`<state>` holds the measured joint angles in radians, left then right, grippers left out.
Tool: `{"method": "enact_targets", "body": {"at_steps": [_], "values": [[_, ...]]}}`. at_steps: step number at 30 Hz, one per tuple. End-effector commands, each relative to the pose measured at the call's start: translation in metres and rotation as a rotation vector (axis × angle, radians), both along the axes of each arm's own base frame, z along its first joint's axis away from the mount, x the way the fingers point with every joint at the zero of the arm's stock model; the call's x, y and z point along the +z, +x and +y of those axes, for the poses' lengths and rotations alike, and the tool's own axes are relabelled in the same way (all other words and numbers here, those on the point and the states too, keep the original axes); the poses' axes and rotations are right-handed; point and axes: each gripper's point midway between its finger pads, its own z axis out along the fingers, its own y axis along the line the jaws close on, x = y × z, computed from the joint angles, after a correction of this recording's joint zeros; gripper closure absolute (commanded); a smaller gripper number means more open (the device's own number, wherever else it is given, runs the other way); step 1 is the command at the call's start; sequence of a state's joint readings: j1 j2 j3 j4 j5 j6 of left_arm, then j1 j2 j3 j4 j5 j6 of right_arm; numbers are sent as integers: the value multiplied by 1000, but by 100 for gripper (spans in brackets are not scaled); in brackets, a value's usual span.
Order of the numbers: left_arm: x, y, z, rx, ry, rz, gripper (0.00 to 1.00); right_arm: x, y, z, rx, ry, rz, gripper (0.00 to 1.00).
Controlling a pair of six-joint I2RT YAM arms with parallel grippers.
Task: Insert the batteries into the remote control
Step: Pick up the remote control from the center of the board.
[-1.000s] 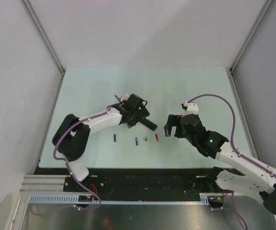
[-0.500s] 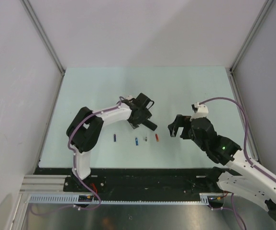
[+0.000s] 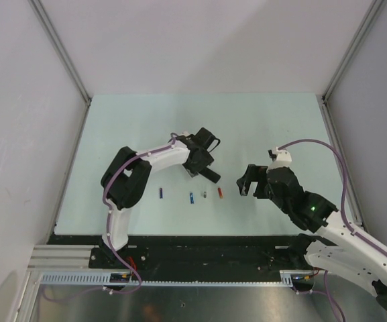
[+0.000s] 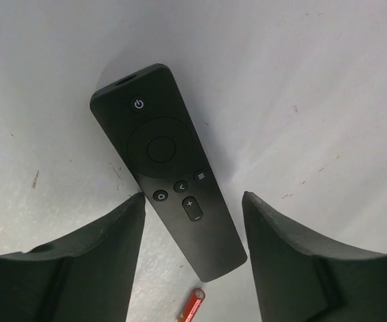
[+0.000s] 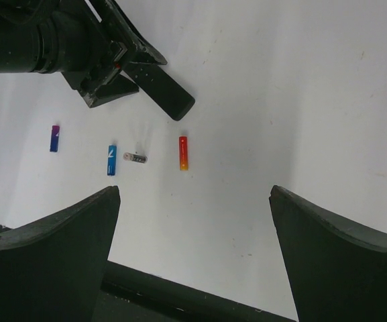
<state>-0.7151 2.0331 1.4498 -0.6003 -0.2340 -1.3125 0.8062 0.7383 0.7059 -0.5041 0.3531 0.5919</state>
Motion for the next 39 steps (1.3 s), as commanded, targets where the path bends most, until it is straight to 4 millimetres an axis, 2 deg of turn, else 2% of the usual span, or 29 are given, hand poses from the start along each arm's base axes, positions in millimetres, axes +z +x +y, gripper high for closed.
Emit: {"method": "enact_targets", "body": {"at_steps": [1,9,11,12,17,23,26,27,30,39], "values": [[-19,-7,13,30,57,65,37,4,-1,4,3,33,-6,0],[-40,-13,32,-26,91,151,65,7,-1,3,2,37,-18,0],[-38,-13,36,-28,96,150,68,6,0,3,2,35,-16,0],[-37,-10,39,-45,104,142,74,6,-1,3,4,33,-14,0],[-26,0,47,-155,129,114,74,4,-2,1,0,23,-10,0],[-20,-2,81,-241,203,105,58,2,-2,-2,-7,12,-7,0],[-14,0,88,-272,218,93,45,2,-1,-1,-6,11,-8,0],[-11,1,88,-282,219,84,35,1,-1,-1,-5,10,-6,0],[-2,6,86,-321,226,60,23,0,0,0,-9,8,-3,0],[27,15,62,-311,219,-39,8,-6,1,3,-4,-2,12,0]]}}
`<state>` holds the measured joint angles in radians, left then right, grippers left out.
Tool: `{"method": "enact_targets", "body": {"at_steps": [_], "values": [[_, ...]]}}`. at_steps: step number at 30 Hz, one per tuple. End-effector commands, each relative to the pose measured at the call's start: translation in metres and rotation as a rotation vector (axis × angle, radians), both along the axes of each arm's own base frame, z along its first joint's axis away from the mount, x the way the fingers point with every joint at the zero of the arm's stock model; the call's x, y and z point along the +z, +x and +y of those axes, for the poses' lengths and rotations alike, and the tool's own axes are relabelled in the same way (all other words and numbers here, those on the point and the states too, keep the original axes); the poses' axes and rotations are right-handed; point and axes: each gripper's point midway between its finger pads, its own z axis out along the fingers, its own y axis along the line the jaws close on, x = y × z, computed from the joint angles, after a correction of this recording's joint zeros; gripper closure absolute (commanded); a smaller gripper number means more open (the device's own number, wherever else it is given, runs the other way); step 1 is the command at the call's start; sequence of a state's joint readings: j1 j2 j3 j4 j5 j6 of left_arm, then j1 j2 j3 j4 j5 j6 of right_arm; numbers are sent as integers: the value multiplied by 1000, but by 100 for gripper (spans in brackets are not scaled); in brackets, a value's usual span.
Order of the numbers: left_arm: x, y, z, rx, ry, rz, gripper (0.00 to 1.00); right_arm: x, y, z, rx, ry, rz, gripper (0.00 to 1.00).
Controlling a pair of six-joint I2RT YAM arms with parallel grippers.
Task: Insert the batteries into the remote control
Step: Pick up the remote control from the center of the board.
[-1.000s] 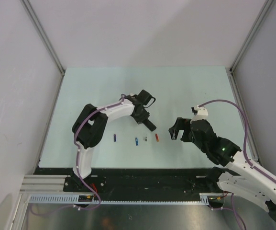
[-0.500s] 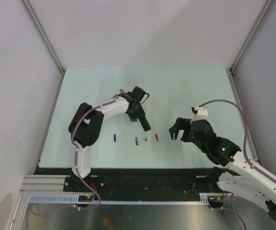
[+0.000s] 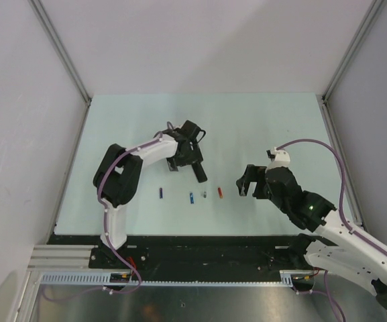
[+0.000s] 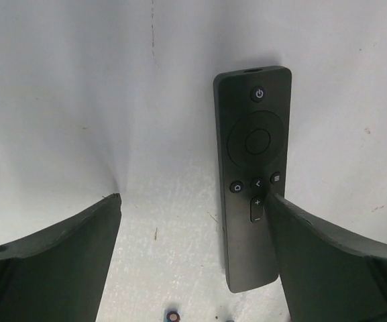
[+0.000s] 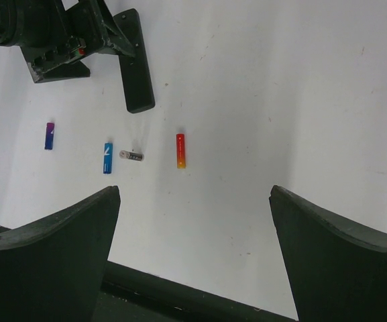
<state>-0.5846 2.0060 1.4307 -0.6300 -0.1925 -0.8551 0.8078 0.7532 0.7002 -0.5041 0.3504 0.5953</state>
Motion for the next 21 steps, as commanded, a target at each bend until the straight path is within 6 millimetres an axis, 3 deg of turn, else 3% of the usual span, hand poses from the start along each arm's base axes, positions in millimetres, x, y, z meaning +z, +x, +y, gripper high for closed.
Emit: {"method": "enact_targets", "body": {"at_steps": [1,3,10,14,21], "values": [[29,1,-3,-12,40,-67,5,0,1,1,-7,8,-4,0],[36,3,-8,3,29,-87,0,-1,1,0,-11,7,-5,0],[40,6,-28,47,-17,-102,2,-3,1,3,-2,9,-2,0],[32,10,-35,106,-38,-84,14,-1,0,3,3,15,-4,0],[6,0,-25,203,18,-7,26,2,-1,2,3,24,-12,0]]}}
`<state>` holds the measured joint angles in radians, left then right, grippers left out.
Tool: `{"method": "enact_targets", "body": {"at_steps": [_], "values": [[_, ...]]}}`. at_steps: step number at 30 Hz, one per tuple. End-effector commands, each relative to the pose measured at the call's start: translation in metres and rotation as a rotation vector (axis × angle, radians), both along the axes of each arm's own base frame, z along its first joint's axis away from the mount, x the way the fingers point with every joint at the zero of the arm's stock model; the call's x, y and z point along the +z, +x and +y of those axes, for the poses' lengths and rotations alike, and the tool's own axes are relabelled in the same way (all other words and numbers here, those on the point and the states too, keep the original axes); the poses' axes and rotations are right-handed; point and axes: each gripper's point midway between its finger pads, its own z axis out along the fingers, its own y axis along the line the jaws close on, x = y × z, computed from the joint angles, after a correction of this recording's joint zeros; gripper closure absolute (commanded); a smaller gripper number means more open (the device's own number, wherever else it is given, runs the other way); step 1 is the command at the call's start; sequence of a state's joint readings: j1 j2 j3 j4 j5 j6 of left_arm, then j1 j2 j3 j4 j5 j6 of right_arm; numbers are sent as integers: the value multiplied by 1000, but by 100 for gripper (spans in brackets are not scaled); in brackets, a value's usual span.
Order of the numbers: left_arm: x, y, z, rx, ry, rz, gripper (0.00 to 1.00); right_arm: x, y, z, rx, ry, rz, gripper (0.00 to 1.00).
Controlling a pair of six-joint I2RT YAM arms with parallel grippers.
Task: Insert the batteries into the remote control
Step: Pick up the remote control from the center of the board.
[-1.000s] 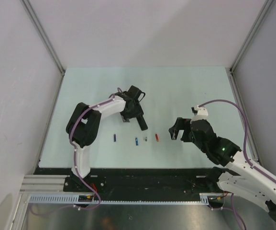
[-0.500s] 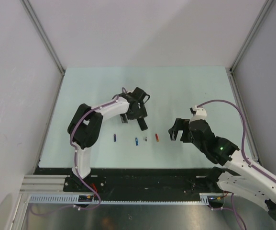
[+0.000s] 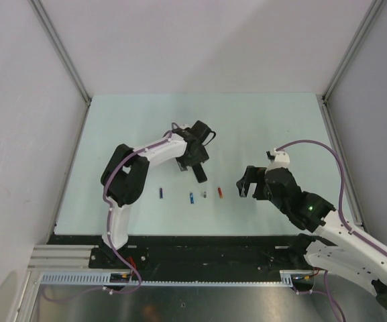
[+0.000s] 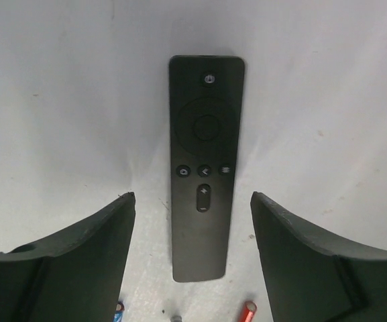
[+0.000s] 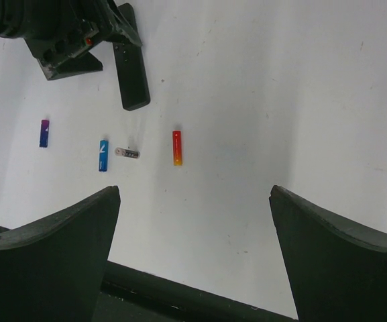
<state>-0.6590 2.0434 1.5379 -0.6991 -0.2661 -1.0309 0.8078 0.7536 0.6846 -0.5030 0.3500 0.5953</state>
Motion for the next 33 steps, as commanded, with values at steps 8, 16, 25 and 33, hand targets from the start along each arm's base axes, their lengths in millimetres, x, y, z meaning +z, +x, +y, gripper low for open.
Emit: {"method": "enact_targets", "body": {"at_steps": [8,16,25,33], "values": [[-18,-4,9,104,68,56,33,7,0,3,1,30,-16,0],[-29,-7,16,98,105,89,39,4,0,2,-1,26,-14,0],[-33,-3,28,90,120,107,36,1,-2,0,-4,24,-8,0],[-38,1,39,83,134,124,51,-1,-1,2,-3,27,-3,0]]}}
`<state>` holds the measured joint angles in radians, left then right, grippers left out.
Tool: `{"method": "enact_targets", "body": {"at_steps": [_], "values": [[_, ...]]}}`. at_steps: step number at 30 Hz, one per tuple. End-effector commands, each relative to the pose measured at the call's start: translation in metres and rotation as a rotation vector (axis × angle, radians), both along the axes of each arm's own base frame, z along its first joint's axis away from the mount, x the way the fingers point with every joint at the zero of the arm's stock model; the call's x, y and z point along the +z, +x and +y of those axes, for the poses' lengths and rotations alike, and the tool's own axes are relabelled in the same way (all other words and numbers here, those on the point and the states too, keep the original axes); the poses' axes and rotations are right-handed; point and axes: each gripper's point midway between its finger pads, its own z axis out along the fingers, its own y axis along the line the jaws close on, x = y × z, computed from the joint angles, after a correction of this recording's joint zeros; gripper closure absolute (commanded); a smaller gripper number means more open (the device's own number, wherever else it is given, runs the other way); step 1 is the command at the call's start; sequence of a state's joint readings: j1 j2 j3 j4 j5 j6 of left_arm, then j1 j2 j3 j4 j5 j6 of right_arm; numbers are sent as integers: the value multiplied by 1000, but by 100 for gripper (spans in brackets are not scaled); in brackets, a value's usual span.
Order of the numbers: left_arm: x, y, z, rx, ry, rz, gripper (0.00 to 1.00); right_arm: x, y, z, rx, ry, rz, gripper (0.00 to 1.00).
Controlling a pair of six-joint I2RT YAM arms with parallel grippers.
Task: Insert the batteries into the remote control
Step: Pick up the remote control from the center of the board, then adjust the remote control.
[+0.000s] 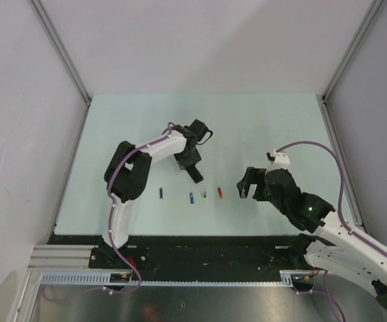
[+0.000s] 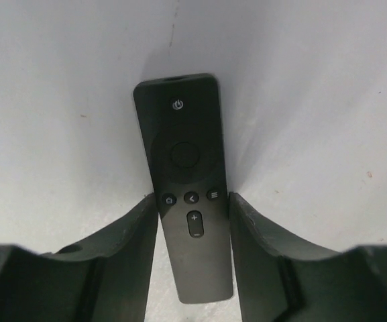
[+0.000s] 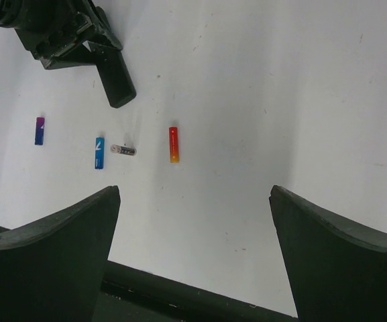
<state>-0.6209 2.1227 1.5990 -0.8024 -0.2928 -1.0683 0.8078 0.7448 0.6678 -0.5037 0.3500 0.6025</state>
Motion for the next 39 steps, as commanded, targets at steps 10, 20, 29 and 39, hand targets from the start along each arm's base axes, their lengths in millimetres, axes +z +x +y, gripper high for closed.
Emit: {"method": "enact_targets", "body": {"at_steps": [10,20,29,39], "values": [[10,3,10,-58,15,7,88,7,0,6,11,41,-14,0],[109,8,-8,-272,-126,-190,100,25,3,26,90,94,-45,0],[192,-36,-50,-641,-489,-485,100,82,-10,68,296,310,-149,3],[249,-88,-53,-769,-705,-734,100,107,-17,102,392,363,-153,6]]}}
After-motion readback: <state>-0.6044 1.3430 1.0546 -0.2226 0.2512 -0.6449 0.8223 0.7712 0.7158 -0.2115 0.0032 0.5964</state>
